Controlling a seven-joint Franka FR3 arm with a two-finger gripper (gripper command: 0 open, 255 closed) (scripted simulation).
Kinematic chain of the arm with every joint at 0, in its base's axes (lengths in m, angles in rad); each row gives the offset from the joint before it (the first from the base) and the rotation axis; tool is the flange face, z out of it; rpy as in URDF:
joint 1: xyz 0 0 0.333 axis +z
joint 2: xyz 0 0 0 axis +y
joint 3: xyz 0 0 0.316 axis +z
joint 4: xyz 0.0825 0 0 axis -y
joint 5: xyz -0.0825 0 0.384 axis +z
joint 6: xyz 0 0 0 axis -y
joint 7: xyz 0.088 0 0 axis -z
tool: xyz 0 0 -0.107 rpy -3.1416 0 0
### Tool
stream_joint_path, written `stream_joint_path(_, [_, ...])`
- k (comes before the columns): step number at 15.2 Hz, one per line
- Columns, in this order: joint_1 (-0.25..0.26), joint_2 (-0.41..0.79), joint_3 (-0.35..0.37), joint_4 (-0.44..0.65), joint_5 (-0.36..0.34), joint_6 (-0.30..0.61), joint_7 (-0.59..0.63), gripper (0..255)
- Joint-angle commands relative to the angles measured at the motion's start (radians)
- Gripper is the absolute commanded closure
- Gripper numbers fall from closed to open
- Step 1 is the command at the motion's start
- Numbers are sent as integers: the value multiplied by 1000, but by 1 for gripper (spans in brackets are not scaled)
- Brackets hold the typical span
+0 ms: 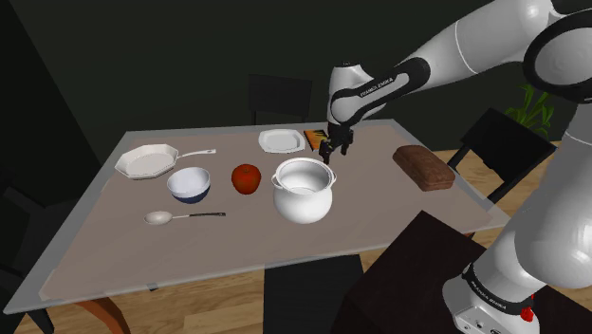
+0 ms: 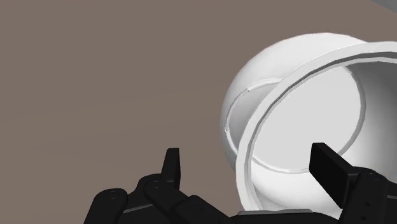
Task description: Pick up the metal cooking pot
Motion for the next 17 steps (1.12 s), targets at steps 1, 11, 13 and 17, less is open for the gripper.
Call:
stream_joint_path(1, [1, 77, 5, 61, 6, 16, -5, 0])
stream_joint_path(11, [-4, 250, 13, 140, 16, 109, -14, 0])
stream_joint_path(13, [-4, 256, 13, 139, 16, 115, -14, 0])
stream_joint_path(17, [-2, 256, 13, 138, 16, 116, -12, 255])
